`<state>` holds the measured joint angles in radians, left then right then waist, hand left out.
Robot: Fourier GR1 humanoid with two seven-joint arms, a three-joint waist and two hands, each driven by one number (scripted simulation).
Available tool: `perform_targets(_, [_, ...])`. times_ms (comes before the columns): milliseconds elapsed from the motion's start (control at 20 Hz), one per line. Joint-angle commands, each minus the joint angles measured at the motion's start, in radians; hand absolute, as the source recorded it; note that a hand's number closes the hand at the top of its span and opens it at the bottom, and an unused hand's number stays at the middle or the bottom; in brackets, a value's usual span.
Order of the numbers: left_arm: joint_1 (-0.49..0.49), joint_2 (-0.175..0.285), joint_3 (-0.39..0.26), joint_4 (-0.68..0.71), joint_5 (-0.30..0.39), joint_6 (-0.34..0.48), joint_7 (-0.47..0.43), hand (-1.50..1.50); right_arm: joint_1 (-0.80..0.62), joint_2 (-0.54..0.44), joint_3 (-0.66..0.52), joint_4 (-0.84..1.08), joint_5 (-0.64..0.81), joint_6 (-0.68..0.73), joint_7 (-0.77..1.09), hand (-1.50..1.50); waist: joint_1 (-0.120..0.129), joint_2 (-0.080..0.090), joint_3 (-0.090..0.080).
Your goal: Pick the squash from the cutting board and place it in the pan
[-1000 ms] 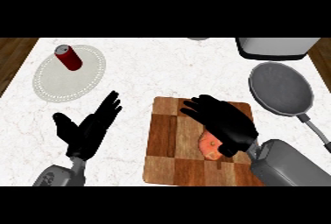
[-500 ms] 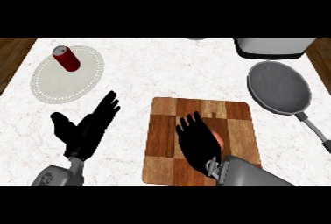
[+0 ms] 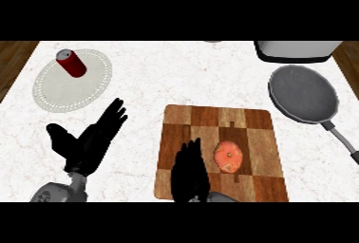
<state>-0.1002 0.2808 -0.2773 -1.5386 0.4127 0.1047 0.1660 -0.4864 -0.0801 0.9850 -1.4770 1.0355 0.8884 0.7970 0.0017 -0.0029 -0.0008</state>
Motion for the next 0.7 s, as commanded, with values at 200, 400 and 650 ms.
perform_targets(200, [0.066,-0.049,-0.025,0.01,-0.064,-0.015,-0.054,0.0,0.058,0.014,0.044,0.049,0.138,0.001,0.047,-1.5,0.001,0.002,0.001])
perform_targets(400, [0.025,-0.058,0.004,0.027,-0.058,-0.008,-0.03,0.0,0.068,-0.127,0.059,-0.017,0.213,-0.04,0.017,-1.5,-0.003,0.002,0.001])
perform_targets(650, [-0.007,-0.077,0.031,0.014,-0.082,-0.027,0.029,0.0,0.035,-0.073,-0.031,-0.006,0.243,0.044,-0.061,-1.5,0.0,0.002,0.001])
